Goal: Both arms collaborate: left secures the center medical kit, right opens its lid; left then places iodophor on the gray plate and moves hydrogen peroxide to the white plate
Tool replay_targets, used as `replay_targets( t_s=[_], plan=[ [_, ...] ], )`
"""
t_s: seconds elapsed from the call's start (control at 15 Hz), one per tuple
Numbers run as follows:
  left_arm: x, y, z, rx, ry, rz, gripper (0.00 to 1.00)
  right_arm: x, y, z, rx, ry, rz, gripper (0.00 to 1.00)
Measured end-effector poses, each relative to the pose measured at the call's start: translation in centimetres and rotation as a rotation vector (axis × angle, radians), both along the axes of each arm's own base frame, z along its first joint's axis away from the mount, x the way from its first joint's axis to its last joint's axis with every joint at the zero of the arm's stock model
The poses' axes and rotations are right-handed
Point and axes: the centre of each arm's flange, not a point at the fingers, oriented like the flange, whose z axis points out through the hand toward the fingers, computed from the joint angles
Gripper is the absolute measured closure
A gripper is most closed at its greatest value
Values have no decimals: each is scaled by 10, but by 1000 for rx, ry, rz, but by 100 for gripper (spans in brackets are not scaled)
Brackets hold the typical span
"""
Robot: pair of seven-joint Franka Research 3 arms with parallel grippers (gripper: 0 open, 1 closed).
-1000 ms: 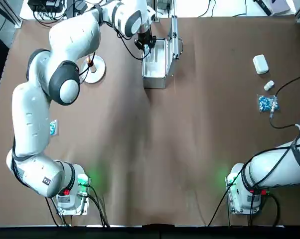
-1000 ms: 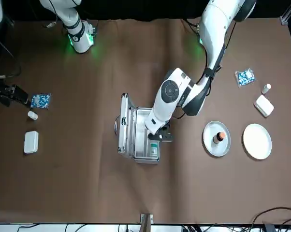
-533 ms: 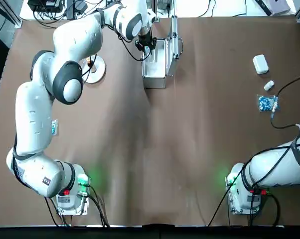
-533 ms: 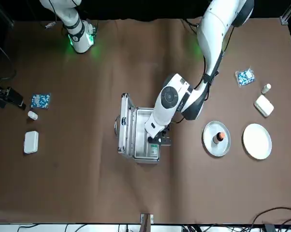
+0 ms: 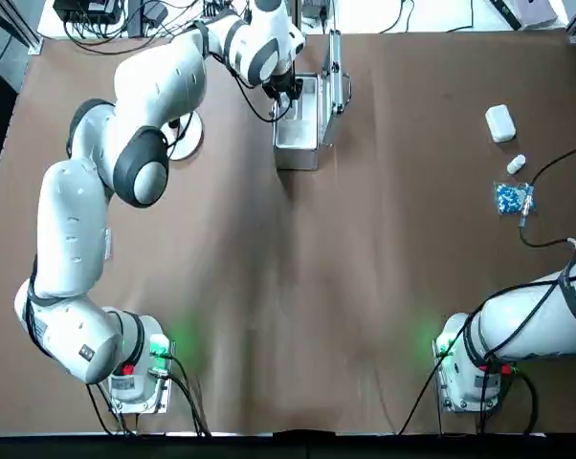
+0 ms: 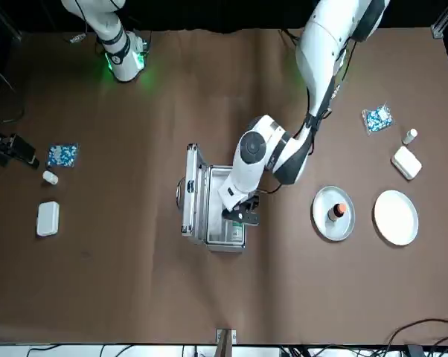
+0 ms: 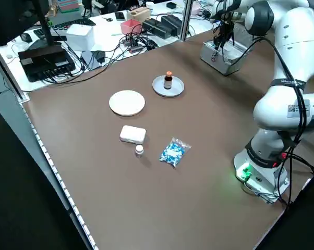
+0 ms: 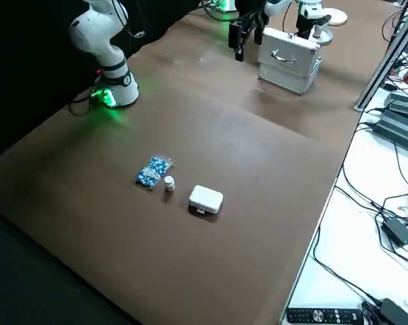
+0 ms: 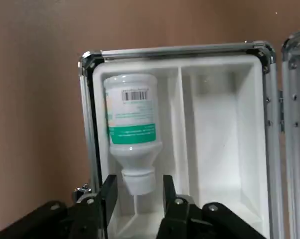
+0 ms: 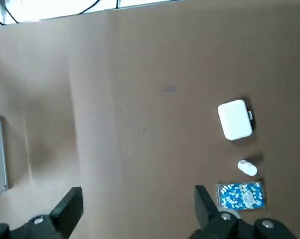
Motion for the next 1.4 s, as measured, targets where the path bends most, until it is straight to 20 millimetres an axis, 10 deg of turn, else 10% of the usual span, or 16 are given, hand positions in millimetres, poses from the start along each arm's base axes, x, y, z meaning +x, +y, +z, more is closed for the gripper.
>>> replay_targets(
  t_s=[1.4],
  plan=[
    [-2,-4,-22,30,-9,-18,59,0,0,0,0,0,0,1]
  ],
)
